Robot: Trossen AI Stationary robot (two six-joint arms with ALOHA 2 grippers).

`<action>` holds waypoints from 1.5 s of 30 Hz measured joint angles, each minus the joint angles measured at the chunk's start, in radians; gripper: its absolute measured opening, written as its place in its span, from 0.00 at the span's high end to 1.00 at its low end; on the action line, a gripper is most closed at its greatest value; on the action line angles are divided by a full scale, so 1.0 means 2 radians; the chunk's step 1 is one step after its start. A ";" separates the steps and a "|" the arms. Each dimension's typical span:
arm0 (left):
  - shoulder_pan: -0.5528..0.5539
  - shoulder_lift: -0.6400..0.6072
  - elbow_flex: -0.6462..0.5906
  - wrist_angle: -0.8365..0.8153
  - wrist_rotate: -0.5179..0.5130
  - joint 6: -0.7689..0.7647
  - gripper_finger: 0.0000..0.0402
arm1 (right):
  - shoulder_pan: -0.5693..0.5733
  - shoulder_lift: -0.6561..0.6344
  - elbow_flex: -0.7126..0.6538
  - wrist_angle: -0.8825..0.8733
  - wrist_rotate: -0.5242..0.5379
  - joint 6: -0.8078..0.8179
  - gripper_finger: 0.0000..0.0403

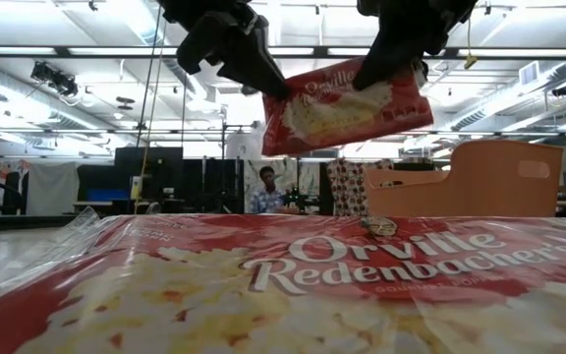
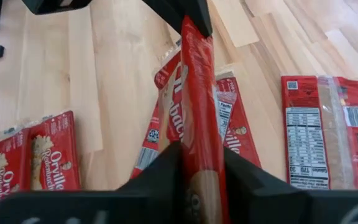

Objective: Sort popcorn bags into baskets
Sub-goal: Put the red popcorn bag into the orange bin

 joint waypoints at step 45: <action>-0.019 -0.010 -0.001 -0.089 0.096 -0.085 0.65 | -0.113 -0.181 -0.113 -0.256 0.245 0.223 0.89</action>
